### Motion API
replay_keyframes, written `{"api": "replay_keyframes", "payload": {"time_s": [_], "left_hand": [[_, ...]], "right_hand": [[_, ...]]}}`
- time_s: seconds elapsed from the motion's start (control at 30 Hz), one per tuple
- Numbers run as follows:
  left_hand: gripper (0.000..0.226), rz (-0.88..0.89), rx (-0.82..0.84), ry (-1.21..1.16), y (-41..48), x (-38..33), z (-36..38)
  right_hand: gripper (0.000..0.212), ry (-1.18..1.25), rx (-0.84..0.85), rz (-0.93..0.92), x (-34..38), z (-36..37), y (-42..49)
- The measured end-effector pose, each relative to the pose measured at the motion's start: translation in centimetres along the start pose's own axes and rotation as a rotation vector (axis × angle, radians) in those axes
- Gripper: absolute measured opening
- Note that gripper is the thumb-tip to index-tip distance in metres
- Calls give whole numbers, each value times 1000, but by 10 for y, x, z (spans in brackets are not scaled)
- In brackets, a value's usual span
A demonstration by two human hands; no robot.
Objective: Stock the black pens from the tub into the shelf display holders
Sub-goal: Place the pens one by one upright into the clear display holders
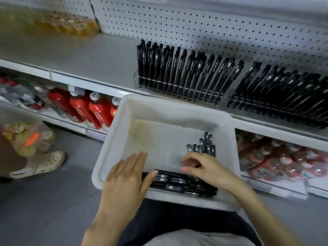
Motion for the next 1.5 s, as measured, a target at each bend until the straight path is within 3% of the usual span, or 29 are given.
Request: {"api": "replay_keyframes", "payload": {"time_s": [0.5, 1.17, 1.33, 1.5], "left_hand": [[64, -60, -58, -24, -12, 8, 16], [67, -58, -5, -19, -8, 1, 14], [59, -72, -20, -2, 1, -3, 1], [66, -128, 81, -179, 20, -12, -2]], "right_hand": [[13, -98, -36, 60, -20, 36, 3], [3, -308, -39, -75, -4, 33, 3], [5, -173, -91, -65, 4, 23, -1], [15, 18, -169, -160, 28, -4, -8]]}}
Point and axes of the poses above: each hand's wrist, its own y-axis towards the middle knuckle, its own z-axis out of the palm, x = y × z, the point moved 5 cm from there along y, towards the middle knuckle, and after that the axes turned 4 degrees about -x, right-handed, at the moved point
